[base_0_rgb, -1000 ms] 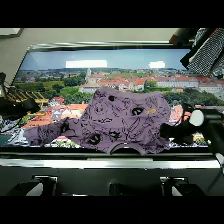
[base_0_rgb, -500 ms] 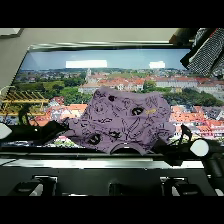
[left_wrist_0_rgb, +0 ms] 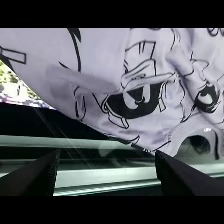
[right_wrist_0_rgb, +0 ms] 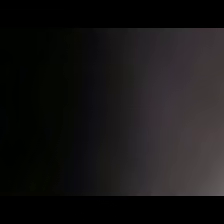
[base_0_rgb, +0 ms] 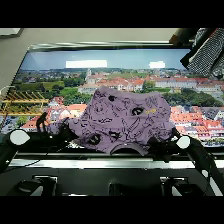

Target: Fold the clothes and pants, and hang the long-sleeved shirts on hangers.

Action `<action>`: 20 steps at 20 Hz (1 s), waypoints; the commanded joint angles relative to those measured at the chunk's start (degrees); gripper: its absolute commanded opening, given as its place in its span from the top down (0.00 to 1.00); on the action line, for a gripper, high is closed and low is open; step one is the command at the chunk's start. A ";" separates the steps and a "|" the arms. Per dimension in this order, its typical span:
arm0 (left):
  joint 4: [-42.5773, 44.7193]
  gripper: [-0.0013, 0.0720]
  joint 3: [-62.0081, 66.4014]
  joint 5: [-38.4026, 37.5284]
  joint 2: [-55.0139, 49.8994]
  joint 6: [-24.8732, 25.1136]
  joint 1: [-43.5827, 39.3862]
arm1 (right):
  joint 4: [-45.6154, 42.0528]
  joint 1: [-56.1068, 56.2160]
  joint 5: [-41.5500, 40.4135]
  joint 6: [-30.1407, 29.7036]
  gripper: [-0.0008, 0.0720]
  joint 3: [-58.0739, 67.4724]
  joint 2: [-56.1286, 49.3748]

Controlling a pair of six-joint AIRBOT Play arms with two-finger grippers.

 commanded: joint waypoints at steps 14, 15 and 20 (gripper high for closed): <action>-3.37 0.07 -0.22 22.05 -19.23 -9.70 -22.38 | 1.05 0.00 4.57 0.87 0.93 0.00 7.58; -3.32 0.08 -0.22 23.61 -19.93 -10.58 -22.38 | 1.27 0.00 4.63 1.01 0.93 0.00 8.11; -3.23 0.94 0.11 23.02 -19.47 -12.39 -22.05 | 1.81 0.00 6.36 2.32 0.94 0.00 11.63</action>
